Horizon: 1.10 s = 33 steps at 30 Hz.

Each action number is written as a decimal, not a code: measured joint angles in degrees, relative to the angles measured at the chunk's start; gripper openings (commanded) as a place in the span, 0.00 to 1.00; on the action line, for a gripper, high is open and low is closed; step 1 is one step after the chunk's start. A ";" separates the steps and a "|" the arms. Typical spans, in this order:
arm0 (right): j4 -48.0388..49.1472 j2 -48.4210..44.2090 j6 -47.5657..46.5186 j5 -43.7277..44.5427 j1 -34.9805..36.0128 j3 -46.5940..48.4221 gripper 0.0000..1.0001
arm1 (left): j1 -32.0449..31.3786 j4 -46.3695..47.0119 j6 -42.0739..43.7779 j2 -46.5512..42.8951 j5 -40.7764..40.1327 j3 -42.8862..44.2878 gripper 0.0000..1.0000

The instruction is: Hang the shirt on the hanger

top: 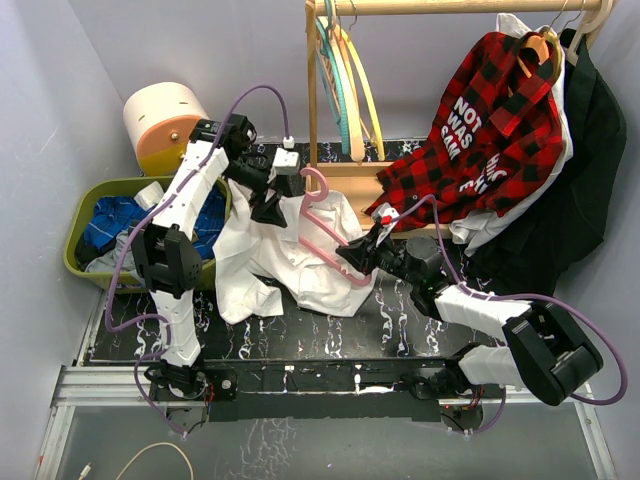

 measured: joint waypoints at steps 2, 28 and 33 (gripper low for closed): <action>-0.44 -0.02 -0.33 0.00 0.26 0.00 0.08 | -0.33 0.02 0.52 0.02 -0.17 -1.16 0.95; -1.66 -1.88 0.15 0.76 1.38 -0.76 0.08 | -2.67 1.11 5.11 2.64 -2.89 -0.98 0.31; -1.14 -2.12 1.46 0.90 1.46 -1.33 0.08 | -2.67 1.33 5.73 2.62 -2.84 -1.07 0.00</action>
